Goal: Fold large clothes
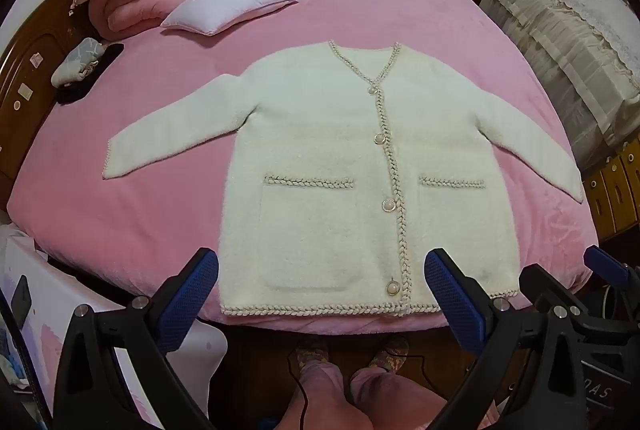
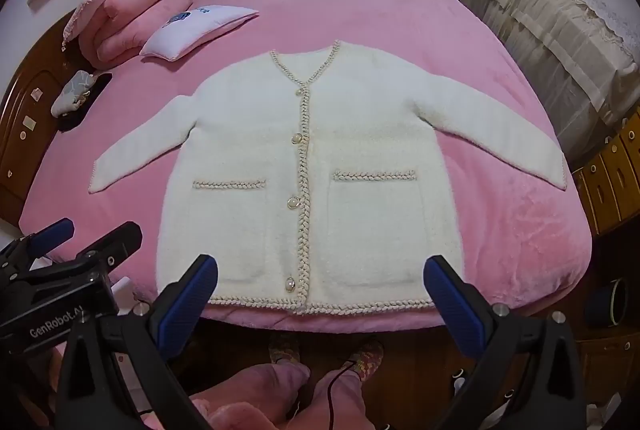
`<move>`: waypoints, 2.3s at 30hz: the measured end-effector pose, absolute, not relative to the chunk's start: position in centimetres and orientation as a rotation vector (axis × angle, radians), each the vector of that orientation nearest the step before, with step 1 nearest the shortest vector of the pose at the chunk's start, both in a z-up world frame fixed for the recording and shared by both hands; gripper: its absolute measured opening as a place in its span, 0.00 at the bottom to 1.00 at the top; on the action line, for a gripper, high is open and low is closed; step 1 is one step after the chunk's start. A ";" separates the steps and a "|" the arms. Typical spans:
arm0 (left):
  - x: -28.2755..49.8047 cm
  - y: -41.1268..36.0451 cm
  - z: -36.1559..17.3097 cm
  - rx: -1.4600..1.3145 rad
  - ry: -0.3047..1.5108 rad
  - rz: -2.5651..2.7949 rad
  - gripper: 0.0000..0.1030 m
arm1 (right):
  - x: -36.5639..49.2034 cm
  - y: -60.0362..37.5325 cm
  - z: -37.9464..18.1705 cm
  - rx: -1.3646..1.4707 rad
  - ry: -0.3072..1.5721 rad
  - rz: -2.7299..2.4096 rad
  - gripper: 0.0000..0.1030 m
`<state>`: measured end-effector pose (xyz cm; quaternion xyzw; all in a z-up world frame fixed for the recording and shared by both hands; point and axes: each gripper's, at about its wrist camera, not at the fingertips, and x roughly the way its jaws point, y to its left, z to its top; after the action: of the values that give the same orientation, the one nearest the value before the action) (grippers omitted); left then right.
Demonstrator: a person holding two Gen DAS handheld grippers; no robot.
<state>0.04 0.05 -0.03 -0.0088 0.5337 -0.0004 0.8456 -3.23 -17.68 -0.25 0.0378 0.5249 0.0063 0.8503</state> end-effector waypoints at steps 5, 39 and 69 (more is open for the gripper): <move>0.3 0.2 -0.3 -0.022 1.136 -0.003 0.99 | -3.1 -17.7 -0.2 0.074 1.109 0.013 1.00; -0.8 -0.5 -0.2 -0.006 1.125 0.013 0.99 | -3.5 -18.2 -0.3 0.056 1.108 0.003 1.00; -1.4 -3.6 0.6 -0.068 1.110 0.110 0.99 | -3.4 -20.6 0.1 -0.046 1.086 0.093 1.00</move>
<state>-1.41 -3.62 0.61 -0.0320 0.5266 0.0522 0.8479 -3.36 -20.63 0.07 -0.0218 0.5165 0.0444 0.8548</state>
